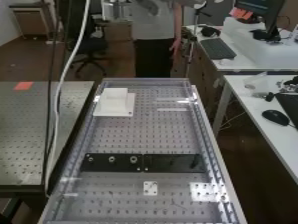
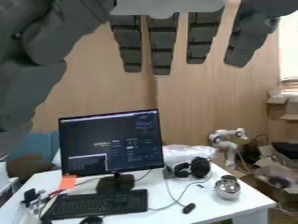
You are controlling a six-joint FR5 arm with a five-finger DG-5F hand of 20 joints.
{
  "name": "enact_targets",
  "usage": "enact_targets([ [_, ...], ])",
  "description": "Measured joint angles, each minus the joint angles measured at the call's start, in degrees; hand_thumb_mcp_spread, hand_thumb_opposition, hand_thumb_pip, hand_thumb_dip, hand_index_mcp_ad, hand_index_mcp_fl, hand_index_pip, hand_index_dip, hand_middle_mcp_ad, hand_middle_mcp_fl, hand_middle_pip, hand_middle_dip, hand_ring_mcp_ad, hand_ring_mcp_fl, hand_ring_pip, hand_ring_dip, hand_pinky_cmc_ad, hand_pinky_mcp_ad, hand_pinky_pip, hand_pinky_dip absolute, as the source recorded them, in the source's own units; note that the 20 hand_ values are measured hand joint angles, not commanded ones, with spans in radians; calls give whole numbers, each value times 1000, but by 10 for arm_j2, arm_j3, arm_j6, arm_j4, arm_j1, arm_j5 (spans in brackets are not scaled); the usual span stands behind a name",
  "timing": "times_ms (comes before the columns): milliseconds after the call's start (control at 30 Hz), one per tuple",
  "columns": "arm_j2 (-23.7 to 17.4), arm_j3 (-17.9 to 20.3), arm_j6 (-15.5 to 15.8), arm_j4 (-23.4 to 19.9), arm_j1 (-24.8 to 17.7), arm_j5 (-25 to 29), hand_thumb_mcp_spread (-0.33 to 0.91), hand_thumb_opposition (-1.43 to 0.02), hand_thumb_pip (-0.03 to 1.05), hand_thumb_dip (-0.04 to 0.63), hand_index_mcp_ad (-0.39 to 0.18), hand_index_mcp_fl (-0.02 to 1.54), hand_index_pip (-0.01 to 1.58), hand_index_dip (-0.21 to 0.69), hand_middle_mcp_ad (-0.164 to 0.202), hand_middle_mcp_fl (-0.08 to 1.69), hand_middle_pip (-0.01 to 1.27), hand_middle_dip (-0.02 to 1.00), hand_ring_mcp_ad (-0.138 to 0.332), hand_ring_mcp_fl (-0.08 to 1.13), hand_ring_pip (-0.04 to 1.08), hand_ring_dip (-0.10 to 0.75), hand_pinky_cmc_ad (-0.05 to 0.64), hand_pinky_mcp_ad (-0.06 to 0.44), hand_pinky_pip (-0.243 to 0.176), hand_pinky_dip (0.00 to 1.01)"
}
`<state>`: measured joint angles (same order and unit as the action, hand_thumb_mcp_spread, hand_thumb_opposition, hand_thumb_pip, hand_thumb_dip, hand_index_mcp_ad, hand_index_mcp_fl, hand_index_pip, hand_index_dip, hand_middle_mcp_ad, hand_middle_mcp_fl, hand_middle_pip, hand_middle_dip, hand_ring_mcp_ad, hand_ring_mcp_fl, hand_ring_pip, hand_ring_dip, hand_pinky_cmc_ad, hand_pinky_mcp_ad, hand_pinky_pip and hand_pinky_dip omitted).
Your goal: Grab the chopstick and place it in the clear container
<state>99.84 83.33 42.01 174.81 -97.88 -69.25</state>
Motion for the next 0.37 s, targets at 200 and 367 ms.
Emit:
enact_targets([
  [200, -10, 15, 3, -13, 6, -33, 86, -695, 436, -14, -33, 188, 82, 134, 80, 140, 140, 110, 164, 35, 106, 0, 309, 307, -105, 180],
  [367, -15, 20, 4, -15, 8, -36, 86, -695, 436, -14, -23, 188, 82, 134, 86, 140, 140, 110, 162, 35, 106, 0, 309, 307, -105, 180],
])
